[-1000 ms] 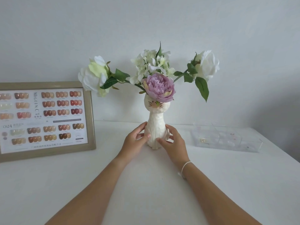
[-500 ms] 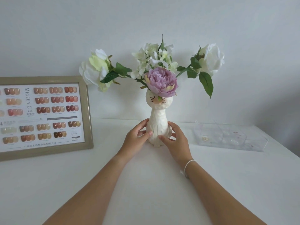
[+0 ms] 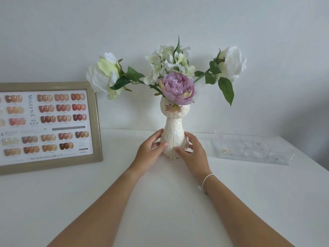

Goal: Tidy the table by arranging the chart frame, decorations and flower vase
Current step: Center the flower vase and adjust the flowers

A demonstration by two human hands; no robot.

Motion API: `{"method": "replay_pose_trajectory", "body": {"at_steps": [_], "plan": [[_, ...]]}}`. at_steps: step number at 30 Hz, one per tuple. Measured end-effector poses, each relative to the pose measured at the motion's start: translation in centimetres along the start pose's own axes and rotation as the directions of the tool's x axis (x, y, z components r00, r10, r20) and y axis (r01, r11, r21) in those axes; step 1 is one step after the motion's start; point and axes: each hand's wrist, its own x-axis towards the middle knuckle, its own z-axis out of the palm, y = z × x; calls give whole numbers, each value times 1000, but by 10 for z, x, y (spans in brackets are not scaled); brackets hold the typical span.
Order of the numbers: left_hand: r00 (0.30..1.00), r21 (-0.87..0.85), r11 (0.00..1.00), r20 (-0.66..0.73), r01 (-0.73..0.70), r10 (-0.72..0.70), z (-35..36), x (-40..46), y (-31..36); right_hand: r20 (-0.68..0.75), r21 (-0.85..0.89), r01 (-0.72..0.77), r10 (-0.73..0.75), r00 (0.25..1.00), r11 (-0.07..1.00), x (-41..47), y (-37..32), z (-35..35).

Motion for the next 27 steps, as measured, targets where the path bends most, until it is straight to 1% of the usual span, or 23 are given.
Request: {"method": "replay_pose_trajectory", "body": {"at_steps": [3, 7, 10, 12, 14, 15, 18, 20, 21, 22, 24, 27], "plan": [[1000, 17, 1000, -18, 3, -3, 0, -1, -1, 3, -4, -4, 4, 1000, 1000, -1, -1, 0], [996, 36, 999, -89, 8, -5, -2, -9, 4, -32, 25, -2, 3, 999, 1000, -4, -7, -3], [981, -13, 999, -189, -48, 44, -11, -17, 16, -138, 107, 12, 3, 990, 994, -6, -20, -14], [953, -14, 994, -286, -105, 97, -22, -23, 30, -237, 167, 58, -17, 971, 984, -5, -32, -28], [904, 9, 985, -398, -170, 159, -34, -29, 43, -323, 175, 125, -63, 944, 977, 0, -46, -44], [866, 21, 979, -462, -204, 190, -41, -32, 50, -358, 168, 153, -85, 930, 974, 3, -55, -52], [728, 76, 955, -630, -288, 270, -61, -37, 72, -450, 166, 199, -106, 887, 966, 21, -82, -75], [640, 142, 934, -694, -329, 330, -73, -35, 87, -485, 177, 201, -92, 870, 964, 38, -100, -89], [610, 181, 923, -705, -339, 362, -78, -33, 94, -493, 174, 196, -87, 866, 965, 46, -108, -94], [595, 221, 916, -704, -335, 388, -84, -30, 100, -492, 166, 192, -88, 866, 967, 54, -115, -98], [611, 292, 913, -679, -286, 408, -92, -21, 110, -453, 125, 180, -105, 885, 976, 69, -125, -104], [685, 317, 927, -632, -200, 364, -100, -8, 121, -345, 50, 139, -113, 932, 989, 88, -134, -108]]}}
